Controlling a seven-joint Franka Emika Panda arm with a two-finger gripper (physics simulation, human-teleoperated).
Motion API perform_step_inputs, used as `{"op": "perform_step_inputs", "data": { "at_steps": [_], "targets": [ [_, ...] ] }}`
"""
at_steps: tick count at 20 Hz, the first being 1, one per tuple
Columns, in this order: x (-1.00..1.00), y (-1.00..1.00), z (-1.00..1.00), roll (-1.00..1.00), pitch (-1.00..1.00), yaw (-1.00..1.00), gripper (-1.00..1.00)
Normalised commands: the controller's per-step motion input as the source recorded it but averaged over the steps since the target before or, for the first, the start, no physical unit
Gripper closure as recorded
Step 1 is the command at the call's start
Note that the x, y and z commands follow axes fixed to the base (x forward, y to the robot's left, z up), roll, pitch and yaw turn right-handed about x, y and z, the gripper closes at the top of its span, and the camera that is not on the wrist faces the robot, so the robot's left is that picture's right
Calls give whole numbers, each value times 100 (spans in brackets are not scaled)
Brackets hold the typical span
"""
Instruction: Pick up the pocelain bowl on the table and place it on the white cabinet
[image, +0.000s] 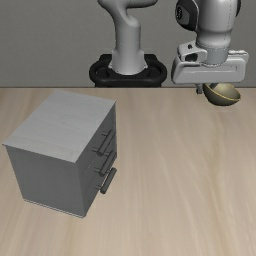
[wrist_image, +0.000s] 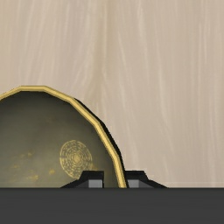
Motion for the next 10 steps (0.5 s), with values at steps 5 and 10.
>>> {"op": "perform_step_inputs", "data": {
  "at_steps": [5, 10],
  "targets": [
    [0, 0, 100, 0, 0, 0, 100],
    [0, -60, 40, 0, 0, 0, 100]
  ]
}}
